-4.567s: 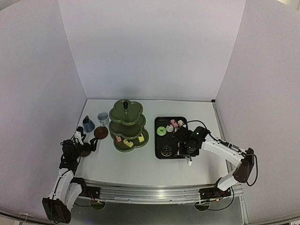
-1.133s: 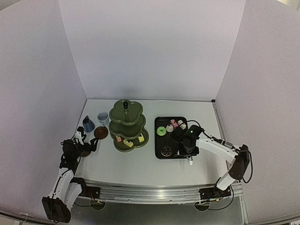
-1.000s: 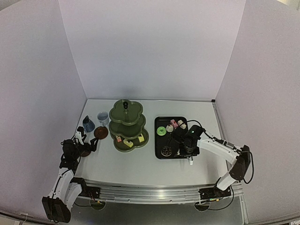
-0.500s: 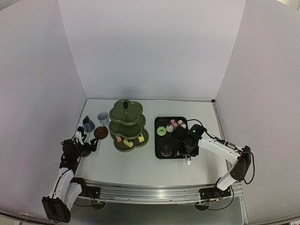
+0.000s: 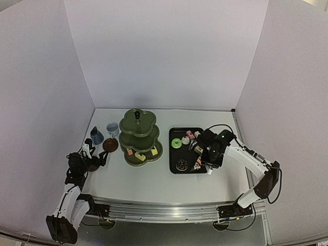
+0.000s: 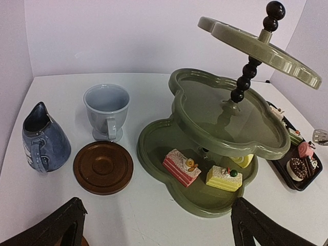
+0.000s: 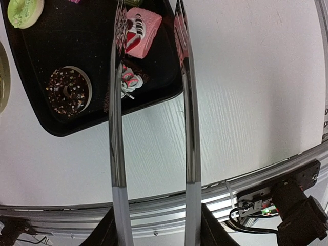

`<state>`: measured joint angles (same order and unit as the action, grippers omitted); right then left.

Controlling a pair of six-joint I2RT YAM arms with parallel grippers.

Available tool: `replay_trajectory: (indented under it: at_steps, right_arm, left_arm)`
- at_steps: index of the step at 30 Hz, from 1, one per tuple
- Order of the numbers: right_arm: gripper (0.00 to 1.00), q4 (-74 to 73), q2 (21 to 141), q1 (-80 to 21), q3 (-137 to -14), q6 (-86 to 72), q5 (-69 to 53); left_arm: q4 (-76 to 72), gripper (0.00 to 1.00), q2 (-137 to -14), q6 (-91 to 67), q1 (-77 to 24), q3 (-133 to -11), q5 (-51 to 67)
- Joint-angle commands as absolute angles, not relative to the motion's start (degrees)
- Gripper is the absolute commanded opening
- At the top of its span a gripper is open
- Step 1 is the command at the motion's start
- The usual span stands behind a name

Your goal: Serve the afternoon tea

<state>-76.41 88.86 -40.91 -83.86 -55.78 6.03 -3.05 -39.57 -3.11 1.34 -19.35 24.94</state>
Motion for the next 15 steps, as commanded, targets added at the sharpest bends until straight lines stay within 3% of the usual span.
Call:
replay_trajectory:
  at_steps: [1, 15]
  right_arm:
    - [0.43, -77.0, 89.0, -39.7, -87.3, -53.9, 0.9]
    - [0.44, -78.5, 92.8, -37.1, -89.8, -53.1, -3.3]
  left_arm:
    - [-4.6, 1.0, -38.5, -3.8, 1.6, -19.5, 26.0]
    - [-4.6, 1.0, -37.8, -4.3, 1.6, -19.6, 26.2]
